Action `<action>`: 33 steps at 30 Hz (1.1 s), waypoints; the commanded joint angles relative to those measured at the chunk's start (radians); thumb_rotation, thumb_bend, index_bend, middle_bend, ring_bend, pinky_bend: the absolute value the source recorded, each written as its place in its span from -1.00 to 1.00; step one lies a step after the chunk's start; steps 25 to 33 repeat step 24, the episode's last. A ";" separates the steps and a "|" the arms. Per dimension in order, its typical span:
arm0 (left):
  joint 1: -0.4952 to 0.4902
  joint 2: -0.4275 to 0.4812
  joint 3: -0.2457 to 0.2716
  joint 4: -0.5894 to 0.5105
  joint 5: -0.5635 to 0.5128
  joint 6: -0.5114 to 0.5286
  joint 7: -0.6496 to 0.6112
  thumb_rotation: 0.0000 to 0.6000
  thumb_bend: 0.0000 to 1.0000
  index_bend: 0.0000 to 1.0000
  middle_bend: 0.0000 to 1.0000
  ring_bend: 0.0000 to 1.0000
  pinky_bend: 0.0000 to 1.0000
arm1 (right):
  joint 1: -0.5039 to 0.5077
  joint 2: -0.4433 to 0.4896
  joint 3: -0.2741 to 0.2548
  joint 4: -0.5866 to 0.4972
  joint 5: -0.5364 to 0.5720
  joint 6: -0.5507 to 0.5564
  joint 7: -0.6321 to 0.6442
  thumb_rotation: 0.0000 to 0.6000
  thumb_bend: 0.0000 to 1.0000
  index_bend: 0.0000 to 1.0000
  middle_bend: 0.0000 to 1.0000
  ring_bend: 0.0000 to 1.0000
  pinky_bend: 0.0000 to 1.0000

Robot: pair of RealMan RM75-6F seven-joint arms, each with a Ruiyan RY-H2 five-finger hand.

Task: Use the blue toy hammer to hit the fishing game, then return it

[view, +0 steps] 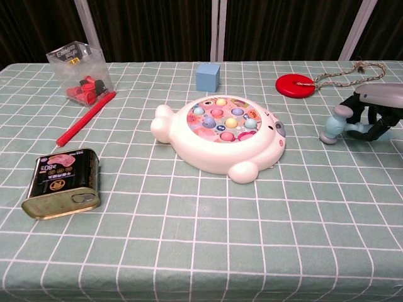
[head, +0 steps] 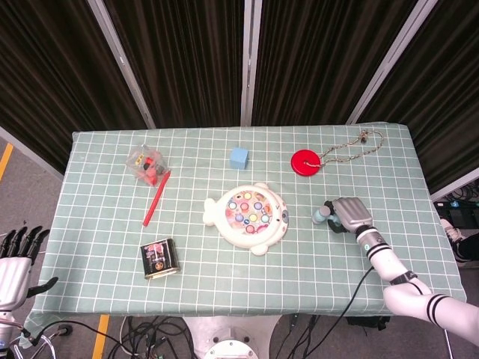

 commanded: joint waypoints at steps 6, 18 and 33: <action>-0.002 -0.001 -0.002 0.005 -0.002 0.000 -0.006 1.00 -0.88 -0.77 -0.84 -1.00 -1.00 | -0.121 0.088 -0.011 -0.120 -0.121 0.212 0.059 1.00 0.15 -0.93 -0.70 -0.82 -0.54; -0.005 -0.032 -0.020 0.023 -0.003 0.023 0.001 1.00 -0.88 -0.77 -0.84 -1.00 -1.00 | -0.433 0.241 -0.076 -0.341 -0.322 0.722 0.085 1.00 0.12 -0.94 -0.63 -0.82 -0.54; -0.008 -0.040 -0.019 0.020 -0.001 0.022 0.007 1.00 -0.88 -0.77 -0.84 -1.00 -1.00 | -0.502 0.256 -0.090 -0.373 -0.367 0.794 0.067 1.00 0.11 -0.95 -0.60 -0.82 -0.54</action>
